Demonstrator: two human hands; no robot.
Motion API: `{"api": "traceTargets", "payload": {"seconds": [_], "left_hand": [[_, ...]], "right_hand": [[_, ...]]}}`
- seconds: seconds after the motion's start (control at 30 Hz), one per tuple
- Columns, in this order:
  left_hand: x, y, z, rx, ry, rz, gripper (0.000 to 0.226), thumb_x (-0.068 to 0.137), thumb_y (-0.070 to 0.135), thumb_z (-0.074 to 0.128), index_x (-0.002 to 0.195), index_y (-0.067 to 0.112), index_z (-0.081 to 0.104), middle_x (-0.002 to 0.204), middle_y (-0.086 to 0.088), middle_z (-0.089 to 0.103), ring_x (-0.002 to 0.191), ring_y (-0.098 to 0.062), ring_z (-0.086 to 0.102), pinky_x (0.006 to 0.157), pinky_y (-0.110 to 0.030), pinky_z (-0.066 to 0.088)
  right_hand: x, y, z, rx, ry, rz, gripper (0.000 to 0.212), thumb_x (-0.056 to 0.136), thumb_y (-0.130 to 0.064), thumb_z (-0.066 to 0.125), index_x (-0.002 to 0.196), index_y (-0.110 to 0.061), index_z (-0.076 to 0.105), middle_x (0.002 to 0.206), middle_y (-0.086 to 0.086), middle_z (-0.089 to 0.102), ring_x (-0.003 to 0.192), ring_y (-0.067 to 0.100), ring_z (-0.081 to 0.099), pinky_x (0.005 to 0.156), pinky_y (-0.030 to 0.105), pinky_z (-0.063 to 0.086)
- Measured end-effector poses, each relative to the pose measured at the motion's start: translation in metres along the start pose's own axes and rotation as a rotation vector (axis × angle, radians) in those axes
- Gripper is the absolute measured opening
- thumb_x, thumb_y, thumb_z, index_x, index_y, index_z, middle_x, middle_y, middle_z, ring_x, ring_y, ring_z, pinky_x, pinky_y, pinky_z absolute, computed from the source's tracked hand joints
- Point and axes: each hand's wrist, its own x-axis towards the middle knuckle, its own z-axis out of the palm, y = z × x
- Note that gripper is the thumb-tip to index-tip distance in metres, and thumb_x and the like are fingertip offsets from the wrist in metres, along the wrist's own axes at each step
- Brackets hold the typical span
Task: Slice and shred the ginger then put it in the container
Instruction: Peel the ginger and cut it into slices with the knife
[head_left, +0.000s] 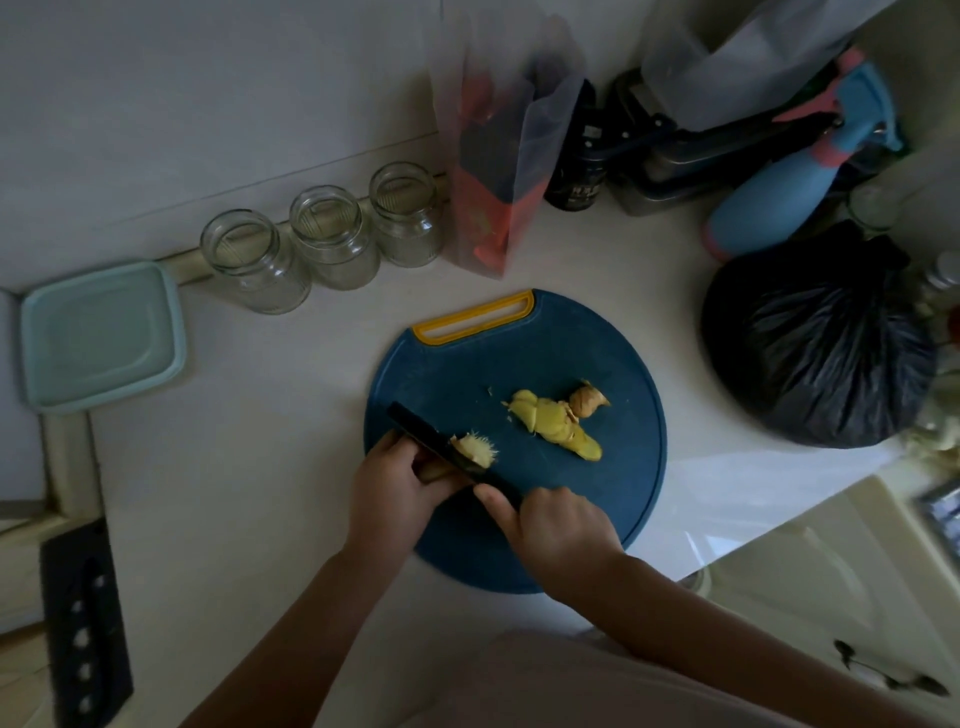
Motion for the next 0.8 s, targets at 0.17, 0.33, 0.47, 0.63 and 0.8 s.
{"api": "traceTargets", "payload": {"seconds": [0.17, 0.33, 0.47, 0.63, 0.8], "left_hand": [[-0.005, -0.001, 0.007, 0.112, 0.032, 0.022, 0.039, 0.055, 0.018, 0.09, 0.085, 0.002, 0.07, 0.081, -0.011, 0.066, 0.068, -0.028, 0.066, 0.056, -0.021, 0.036], [-0.003, -0.001, 0.006, 0.111, 0.042, 0.016, 0.032, 0.058, 0.015, 0.088, 0.068, 0.006, 0.059, 0.07, -0.008, 0.059, 0.055, -0.022, 0.056, 0.049, -0.009, 0.021], [-0.001, -0.006, 0.006, 0.103, 0.025, 0.018, 0.033, 0.059, 0.019, 0.088, 0.067, 0.008, 0.058, 0.071, -0.005, 0.058, 0.056, -0.02, 0.056, 0.05, -0.008, 0.022], [0.002, -0.01, 0.004, 0.058, 0.013, 0.026, 0.03, 0.062, 0.023, 0.087, 0.073, 0.007, 0.063, 0.076, -0.005, 0.06, 0.063, -0.02, 0.058, 0.05, -0.015, 0.031], [0.002, -0.005, 0.0, -0.023, -0.037, -0.037, 0.033, 0.065, 0.028, 0.086, 0.083, 0.008, 0.067, 0.083, 0.002, 0.057, 0.074, -0.015, 0.059, 0.06, -0.019, 0.041]], "right_hand": [[0.009, -0.008, 0.002, -0.043, -0.055, -0.003, 0.063, 0.094, -0.066, 0.016, 0.075, -0.017, 0.052, 0.063, 0.0, 0.042, 0.063, 0.019, 0.048, 0.053, 0.027, 0.035], [0.029, -0.025, -0.002, 0.03, -0.04, -0.008, 0.063, 0.094, -0.068, 0.016, 0.066, -0.017, 0.043, 0.067, 0.002, 0.047, 0.071, 0.021, 0.053, 0.064, 0.031, 0.042], [0.033, -0.026, -0.003, 0.027, -0.032, -0.002, 0.062, 0.093, -0.068, 0.017, 0.066, -0.018, 0.042, 0.074, 0.003, 0.05, 0.084, 0.024, 0.061, 0.067, 0.032, 0.043], [0.034, -0.025, -0.002, 0.018, 0.007, -0.019, 0.063, 0.093, -0.069, 0.017, 0.066, -0.018, 0.043, 0.074, 0.003, 0.05, 0.085, 0.026, 0.061, 0.066, 0.032, 0.041], [0.024, -0.013, 0.003, -0.022, 0.056, -0.011, 0.065, 0.092, -0.07, 0.017, 0.067, -0.017, 0.045, 0.078, 0.006, 0.056, 0.087, 0.027, 0.063, 0.066, 0.032, 0.041]]}}
